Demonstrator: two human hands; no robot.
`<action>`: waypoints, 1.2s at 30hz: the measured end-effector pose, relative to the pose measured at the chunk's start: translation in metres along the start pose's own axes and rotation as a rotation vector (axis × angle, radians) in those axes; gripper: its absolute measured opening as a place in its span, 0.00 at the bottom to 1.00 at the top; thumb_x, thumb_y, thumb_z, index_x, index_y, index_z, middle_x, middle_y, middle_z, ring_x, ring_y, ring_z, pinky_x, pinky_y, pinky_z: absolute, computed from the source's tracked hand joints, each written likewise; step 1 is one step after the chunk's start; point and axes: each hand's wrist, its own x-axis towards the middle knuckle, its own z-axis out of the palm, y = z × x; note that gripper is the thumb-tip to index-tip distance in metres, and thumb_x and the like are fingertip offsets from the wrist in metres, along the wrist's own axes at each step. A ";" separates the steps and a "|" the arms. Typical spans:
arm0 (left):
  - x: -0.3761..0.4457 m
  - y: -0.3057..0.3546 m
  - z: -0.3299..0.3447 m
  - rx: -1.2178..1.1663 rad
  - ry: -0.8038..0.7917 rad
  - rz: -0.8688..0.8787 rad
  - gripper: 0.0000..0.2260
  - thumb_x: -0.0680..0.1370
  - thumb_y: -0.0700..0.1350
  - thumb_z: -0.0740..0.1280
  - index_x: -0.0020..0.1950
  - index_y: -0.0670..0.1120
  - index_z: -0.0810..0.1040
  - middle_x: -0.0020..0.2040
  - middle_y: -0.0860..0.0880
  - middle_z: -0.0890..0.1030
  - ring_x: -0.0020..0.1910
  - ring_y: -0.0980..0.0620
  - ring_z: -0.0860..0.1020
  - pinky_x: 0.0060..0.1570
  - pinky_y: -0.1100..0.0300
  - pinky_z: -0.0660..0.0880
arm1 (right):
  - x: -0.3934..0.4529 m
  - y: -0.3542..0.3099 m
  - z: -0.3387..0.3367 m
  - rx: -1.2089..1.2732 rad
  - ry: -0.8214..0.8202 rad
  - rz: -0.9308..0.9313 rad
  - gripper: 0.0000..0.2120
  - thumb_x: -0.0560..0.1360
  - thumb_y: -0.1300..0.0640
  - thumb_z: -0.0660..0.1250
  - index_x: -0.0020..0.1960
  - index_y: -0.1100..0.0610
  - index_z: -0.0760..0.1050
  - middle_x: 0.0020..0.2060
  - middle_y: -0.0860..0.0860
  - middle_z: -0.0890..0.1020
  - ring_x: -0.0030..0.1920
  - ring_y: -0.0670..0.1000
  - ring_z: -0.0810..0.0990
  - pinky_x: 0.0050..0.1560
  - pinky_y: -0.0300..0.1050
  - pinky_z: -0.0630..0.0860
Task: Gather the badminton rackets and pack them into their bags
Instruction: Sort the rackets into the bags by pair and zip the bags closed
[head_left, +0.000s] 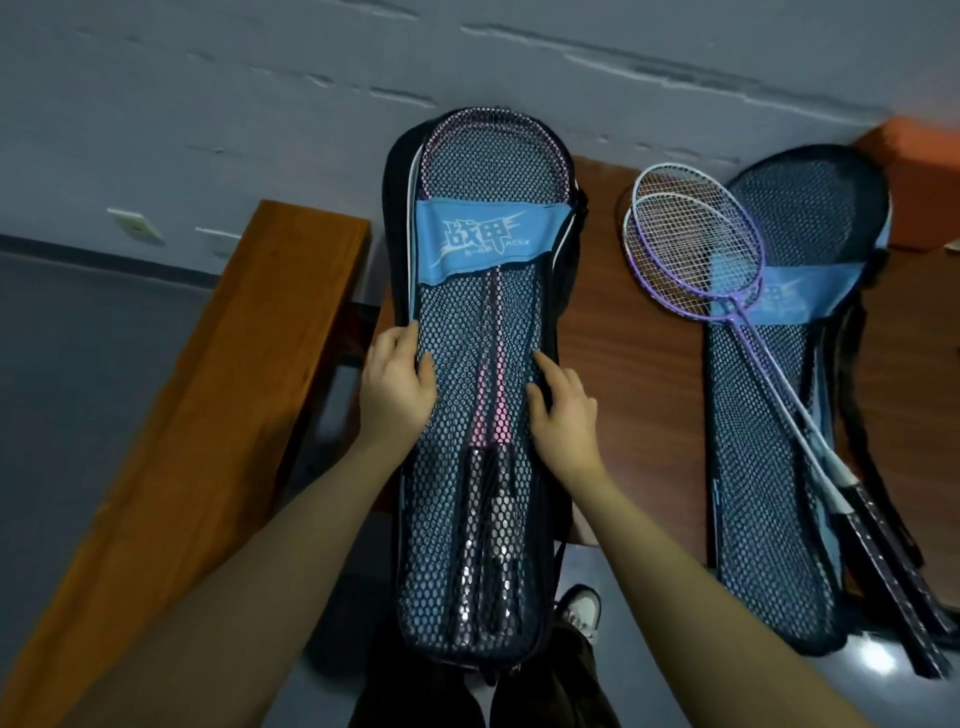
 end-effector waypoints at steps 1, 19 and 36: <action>-0.002 0.001 -0.001 0.083 -0.011 0.021 0.21 0.78 0.47 0.60 0.68 0.38 0.69 0.60 0.39 0.74 0.57 0.39 0.72 0.55 0.46 0.73 | 0.000 0.002 -0.002 -0.059 -0.016 0.016 0.19 0.81 0.53 0.56 0.71 0.51 0.64 0.60 0.54 0.72 0.60 0.56 0.70 0.51 0.43 0.56; -0.025 0.182 0.098 0.130 -0.295 0.214 0.23 0.79 0.48 0.58 0.73 0.47 0.60 0.67 0.46 0.69 0.65 0.45 0.65 0.65 0.50 0.59 | 0.010 0.133 -0.166 -0.119 0.143 -0.006 0.13 0.74 0.63 0.65 0.58 0.60 0.77 0.47 0.57 0.78 0.44 0.58 0.79 0.47 0.50 0.75; -0.027 0.261 0.260 0.111 -0.491 -0.050 0.29 0.77 0.42 0.63 0.75 0.42 0.55 0.66 0.41 0.67 0.63 0.42 0.69 0.63 0.46 0.68 | 0.044 0.272 -0.228 -0.282 0.023 -0.170 0.17 0.71 0.64 0.62 0.60 0.61 0.76 0.40 0.57 0.79 0.38 0.62 0.78 0.37 0.50 0.70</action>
